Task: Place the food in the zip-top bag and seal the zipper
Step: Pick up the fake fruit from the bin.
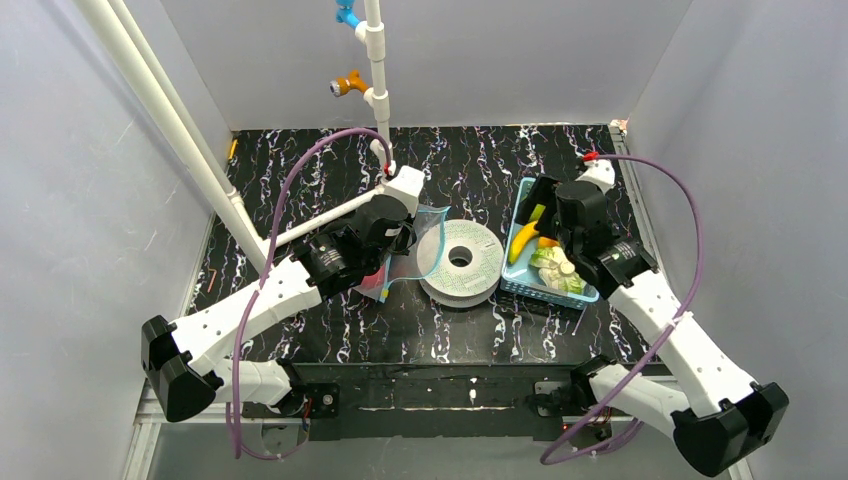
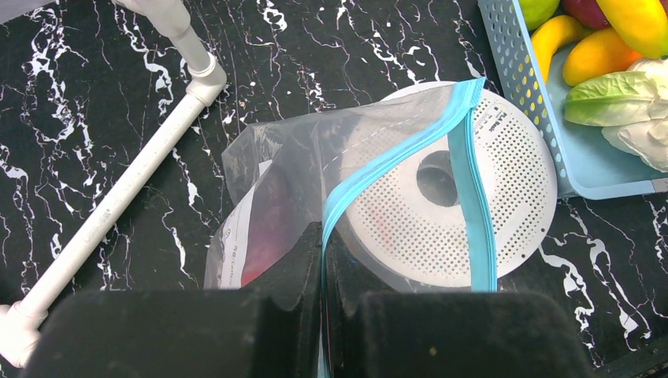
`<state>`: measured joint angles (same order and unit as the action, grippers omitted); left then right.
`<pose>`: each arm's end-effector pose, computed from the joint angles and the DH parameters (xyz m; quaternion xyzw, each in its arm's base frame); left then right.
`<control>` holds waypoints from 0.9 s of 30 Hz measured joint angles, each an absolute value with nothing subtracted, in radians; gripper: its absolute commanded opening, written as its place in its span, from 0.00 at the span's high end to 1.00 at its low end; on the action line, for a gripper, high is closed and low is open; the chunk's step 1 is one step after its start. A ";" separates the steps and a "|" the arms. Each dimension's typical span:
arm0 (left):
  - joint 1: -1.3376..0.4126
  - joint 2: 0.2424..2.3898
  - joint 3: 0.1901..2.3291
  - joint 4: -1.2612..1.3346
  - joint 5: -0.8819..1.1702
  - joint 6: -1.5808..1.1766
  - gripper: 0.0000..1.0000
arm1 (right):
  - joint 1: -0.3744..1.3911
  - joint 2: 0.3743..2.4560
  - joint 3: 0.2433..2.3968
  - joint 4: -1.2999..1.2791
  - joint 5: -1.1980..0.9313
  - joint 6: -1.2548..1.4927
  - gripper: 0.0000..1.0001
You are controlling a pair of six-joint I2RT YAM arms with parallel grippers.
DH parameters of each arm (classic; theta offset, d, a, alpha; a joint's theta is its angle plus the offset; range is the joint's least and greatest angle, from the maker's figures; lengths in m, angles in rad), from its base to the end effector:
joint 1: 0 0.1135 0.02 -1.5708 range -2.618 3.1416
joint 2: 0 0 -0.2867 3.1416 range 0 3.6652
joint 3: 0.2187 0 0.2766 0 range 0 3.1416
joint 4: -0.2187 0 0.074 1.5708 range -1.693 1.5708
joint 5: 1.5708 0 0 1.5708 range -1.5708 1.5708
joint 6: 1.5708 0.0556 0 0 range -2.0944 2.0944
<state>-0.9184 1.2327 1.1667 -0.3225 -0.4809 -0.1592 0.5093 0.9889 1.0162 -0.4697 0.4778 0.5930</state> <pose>0.2101 -0.2326 0.3793 0.1756 0.7982 -0.1080 0.5661 0.2239 0.0958 0.3676 0.1608 0.8150 0.1017 0.5473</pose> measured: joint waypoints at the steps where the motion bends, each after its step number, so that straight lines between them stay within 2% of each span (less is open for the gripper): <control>1: -0.918 1.233 1.167 -0.323 -0.481 -0.160 1.00 | 0.486 0.999 1.013 -0.477 0.478 0.595 0.02; 8: -0.918 1.233 1.167 -0.323 -0.478 -0.162 1.00 | 0.378 1.157 1.011 -0.517 0.474 0.576 0.02; 20: -0.918 1.235 1.167 -0.323 -0.474 -0.165 1.00 | 0.360 1.448 1.077 -0.561 0.592 0.507 0.02; 27: -0.918 1.235 1.167 -0.323 -0.474 -0.165 1.00 | 0.360 1.571 1.111 -0.570 0.682 0.447 0.11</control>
